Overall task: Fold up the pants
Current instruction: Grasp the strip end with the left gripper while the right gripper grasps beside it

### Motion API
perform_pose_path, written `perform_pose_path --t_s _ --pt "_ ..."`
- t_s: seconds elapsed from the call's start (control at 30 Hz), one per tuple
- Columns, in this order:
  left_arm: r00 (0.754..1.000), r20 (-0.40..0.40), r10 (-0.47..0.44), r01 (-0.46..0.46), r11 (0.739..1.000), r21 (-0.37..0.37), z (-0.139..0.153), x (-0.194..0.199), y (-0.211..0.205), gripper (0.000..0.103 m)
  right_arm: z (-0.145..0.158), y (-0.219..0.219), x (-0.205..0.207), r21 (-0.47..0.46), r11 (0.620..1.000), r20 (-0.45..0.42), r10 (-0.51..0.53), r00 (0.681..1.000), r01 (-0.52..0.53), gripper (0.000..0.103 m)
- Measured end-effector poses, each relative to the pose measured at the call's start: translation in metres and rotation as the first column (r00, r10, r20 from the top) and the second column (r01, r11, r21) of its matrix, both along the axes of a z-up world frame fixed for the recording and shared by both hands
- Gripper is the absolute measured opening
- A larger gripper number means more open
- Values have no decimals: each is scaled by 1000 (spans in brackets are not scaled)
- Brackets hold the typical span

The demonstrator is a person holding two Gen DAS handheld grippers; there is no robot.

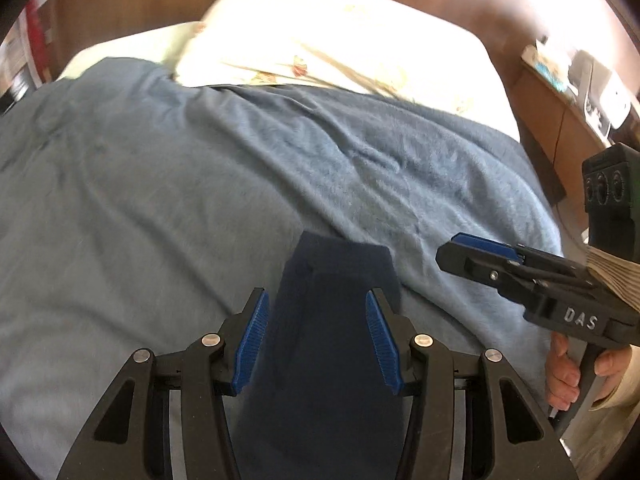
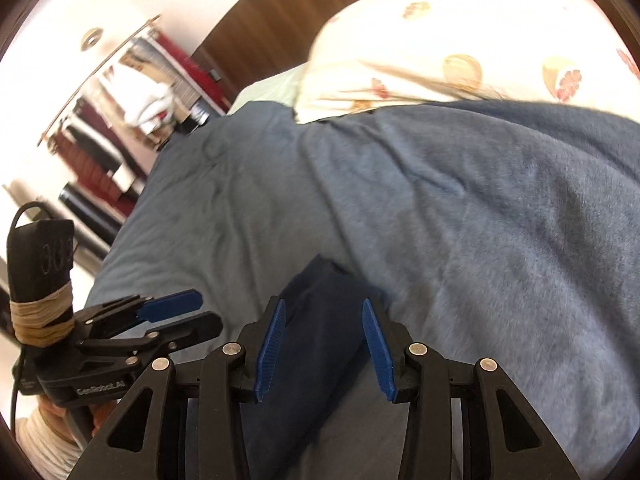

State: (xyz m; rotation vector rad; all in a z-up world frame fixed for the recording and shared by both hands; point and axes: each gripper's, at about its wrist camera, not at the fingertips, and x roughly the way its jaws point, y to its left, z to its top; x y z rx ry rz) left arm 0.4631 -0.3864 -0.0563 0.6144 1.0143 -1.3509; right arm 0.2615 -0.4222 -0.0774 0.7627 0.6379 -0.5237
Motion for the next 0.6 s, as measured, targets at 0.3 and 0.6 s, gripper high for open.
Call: perform_pose_path --t_s 0.3,0.6 --pt "990 -93 -105 110 993 48 -47 23 -52 48 -53 -23 11 77 995 -38 -68 997 71 42" --pt "977 -167 -135 152 984 95 -76 29 -66 48 -77 -35 24 113 990 -32 -79 996 83 42"
